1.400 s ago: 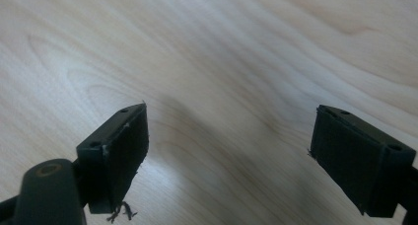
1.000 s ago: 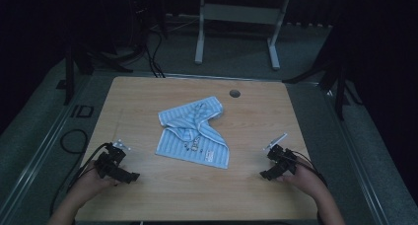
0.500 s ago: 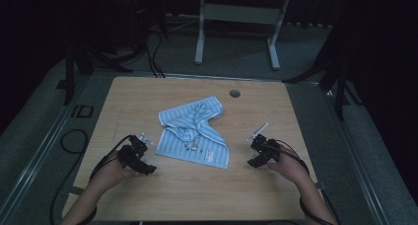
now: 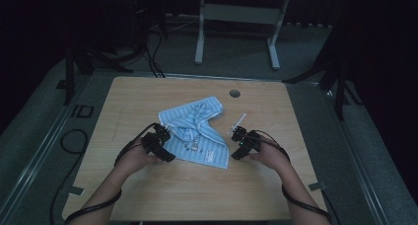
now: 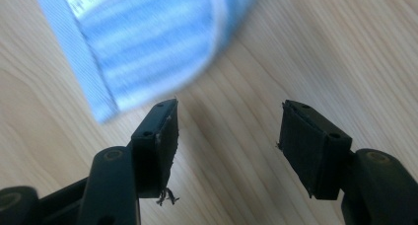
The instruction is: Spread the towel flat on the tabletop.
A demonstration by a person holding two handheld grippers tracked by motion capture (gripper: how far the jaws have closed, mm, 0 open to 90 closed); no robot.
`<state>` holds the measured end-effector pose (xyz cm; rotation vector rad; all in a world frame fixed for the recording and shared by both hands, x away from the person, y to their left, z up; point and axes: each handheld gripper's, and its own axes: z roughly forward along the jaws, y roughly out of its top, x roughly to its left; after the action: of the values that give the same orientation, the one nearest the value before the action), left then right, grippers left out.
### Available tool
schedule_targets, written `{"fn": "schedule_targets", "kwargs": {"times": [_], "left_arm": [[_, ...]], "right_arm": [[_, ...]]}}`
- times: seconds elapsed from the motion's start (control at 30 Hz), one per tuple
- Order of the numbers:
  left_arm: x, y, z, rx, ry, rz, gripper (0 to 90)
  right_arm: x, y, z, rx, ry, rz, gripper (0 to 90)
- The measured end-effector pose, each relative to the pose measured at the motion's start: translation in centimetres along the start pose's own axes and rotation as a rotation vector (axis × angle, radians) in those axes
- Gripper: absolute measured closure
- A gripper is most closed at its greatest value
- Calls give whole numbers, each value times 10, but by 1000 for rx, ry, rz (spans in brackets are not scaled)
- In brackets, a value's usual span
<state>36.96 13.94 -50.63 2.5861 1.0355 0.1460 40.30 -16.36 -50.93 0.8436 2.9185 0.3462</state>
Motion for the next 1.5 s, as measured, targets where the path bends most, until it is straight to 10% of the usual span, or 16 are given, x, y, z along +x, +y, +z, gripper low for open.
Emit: {"fn": "schedule_targets", "kwargs": {"times": [0.57, 0.77, 0.97, 1.07, 1.5], "left_arm": [[-3, 55, 30, -63, 6, 15, 295], [-1, 70, 39, -76, 21, 9, 383], [1, 77, 48, -48, 62, 6, 566], [0, 78, 45, -55, 63, 10, 801], [4, 65, -3, -111, 34, -18, 861]], "right_arm": [[3, 72, 15, 48, 29, -29, 434], [3, 86, 21, 59, 25, -29, 572], [1, 86, 24, 68, 12, -31, 837], [1, 84, 22, 61, 10, -34, 884], [-6, 56, -22, -26, -47, -22, 890]]}}
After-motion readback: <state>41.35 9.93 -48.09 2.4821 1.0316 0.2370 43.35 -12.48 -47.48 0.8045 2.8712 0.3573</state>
